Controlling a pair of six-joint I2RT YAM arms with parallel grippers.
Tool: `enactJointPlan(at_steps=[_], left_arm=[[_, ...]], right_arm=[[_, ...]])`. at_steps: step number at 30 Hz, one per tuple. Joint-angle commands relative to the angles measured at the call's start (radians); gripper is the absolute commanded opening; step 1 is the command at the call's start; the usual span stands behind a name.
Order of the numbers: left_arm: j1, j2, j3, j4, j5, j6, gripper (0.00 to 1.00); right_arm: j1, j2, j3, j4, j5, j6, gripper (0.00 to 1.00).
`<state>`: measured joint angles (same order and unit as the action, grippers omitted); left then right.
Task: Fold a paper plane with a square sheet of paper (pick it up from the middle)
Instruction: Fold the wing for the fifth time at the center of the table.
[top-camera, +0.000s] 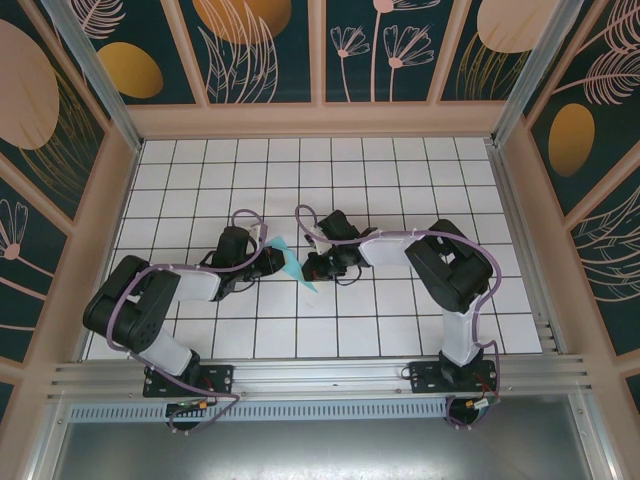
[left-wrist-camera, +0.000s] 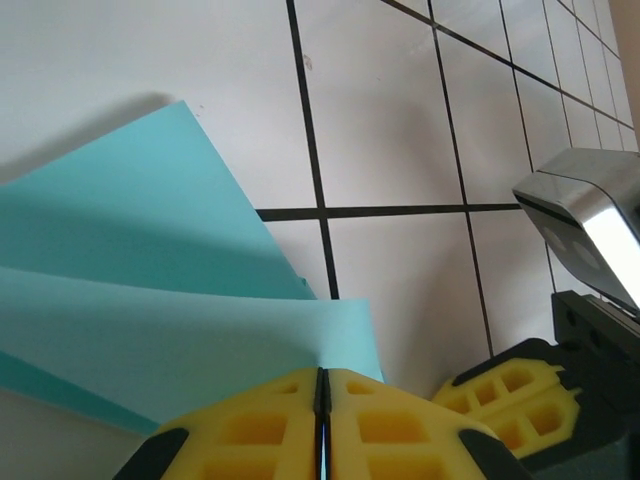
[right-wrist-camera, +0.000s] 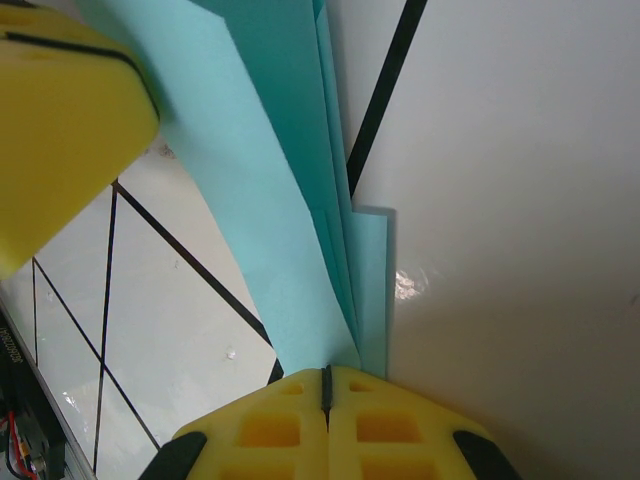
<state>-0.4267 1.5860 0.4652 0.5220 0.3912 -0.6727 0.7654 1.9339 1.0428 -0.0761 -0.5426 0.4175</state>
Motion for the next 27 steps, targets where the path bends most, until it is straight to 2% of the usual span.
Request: enactJointPlan(at_steps=[1,14,27], left_arm=[[-0.004,0.033,-0.006,0.044,-0.028,0.030,0.12],[0.002,0.086,-0.003,0.016,-0.094,0.050,0.11],[0.089,0.121,0.066,-0.085,-0.101,0.038,0.12]], right_arm=[[0.009,0.089,-0.041,-0.093,0.078,-0.006,0.00],[0.009,0.087,-0.069,-0.108,0.093,-0.009,0.00],[0.011,0.096,-0.091,-0.126,0.119,-0.013,0.00]])
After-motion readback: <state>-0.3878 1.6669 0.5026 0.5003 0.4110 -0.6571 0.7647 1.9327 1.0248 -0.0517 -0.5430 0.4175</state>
